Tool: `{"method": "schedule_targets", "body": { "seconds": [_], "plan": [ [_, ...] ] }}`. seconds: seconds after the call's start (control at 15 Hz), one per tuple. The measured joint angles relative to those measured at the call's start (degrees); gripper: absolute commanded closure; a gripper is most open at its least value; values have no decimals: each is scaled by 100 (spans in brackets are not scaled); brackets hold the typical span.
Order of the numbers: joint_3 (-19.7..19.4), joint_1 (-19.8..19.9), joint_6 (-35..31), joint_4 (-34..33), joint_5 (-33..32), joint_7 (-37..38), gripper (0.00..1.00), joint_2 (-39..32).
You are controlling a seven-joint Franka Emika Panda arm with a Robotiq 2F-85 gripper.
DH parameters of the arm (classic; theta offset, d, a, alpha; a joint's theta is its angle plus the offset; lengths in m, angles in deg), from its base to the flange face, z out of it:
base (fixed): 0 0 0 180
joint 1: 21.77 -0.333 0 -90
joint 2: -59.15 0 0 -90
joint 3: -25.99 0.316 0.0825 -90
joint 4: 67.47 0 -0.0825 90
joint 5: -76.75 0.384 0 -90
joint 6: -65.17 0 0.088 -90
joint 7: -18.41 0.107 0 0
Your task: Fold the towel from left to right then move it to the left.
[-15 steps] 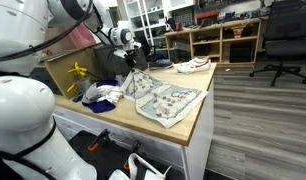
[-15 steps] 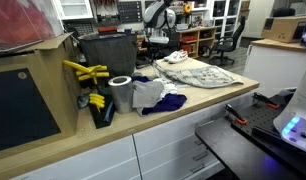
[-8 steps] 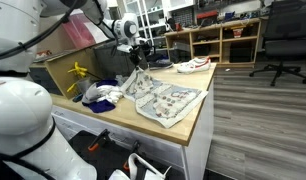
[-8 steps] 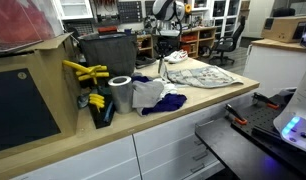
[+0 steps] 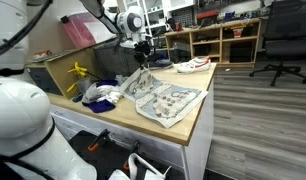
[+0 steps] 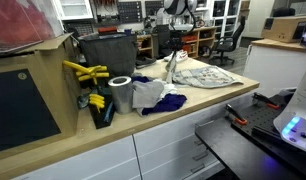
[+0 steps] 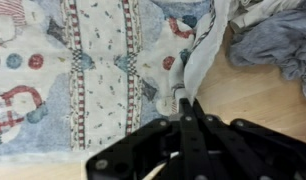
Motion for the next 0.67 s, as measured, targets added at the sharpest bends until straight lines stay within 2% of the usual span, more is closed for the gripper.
{"method": "schedule_targets", "body": {
  "seconds": [0.67],
  "plan": [
    [-500,303,0,483,-409,-3,100,350]
  ]
}}
